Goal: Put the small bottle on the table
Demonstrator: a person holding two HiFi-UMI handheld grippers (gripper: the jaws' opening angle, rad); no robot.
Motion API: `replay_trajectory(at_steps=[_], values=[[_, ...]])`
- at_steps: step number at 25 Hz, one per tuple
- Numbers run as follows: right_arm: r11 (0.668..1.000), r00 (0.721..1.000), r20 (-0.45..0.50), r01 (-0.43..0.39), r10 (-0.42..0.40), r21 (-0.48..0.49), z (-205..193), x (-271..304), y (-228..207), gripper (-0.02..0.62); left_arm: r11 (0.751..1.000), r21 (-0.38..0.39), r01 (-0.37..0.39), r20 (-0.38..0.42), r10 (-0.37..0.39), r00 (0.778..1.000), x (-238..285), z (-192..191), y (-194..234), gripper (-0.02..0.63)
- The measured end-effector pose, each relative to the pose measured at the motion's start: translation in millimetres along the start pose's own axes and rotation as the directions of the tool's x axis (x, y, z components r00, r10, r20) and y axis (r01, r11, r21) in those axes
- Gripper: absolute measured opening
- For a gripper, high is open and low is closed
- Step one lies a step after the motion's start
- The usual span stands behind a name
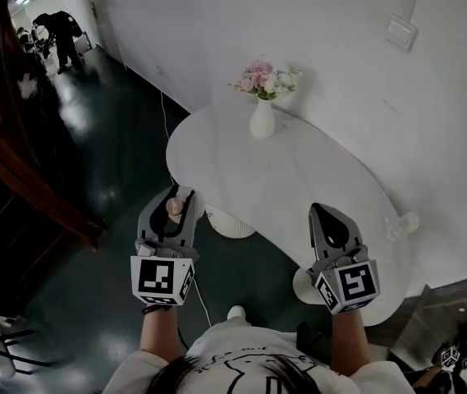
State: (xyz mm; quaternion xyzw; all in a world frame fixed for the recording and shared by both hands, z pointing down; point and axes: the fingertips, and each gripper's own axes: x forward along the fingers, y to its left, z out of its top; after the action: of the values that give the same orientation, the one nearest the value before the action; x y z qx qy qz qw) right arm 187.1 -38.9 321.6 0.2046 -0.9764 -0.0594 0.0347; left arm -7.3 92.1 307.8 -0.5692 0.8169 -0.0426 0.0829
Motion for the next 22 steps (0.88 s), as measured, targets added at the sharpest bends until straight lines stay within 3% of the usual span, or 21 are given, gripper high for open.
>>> replay_trajectory(at_steps=[7,22], values=[[1.0,1.0,-0.027,0.011,-0.01,0.005,-6,34,10,-0.006,1.0,0.009,0.019,0.005,-0.019,1.0,25,-7,29,0.121],[1.0,0.999,-0.042,-0.004,0.004,0.013,-21,73,11,-0.006,1.0,-0.01,-0.015,-0.011,0.015,1.0,41,-32,56,0.121]])
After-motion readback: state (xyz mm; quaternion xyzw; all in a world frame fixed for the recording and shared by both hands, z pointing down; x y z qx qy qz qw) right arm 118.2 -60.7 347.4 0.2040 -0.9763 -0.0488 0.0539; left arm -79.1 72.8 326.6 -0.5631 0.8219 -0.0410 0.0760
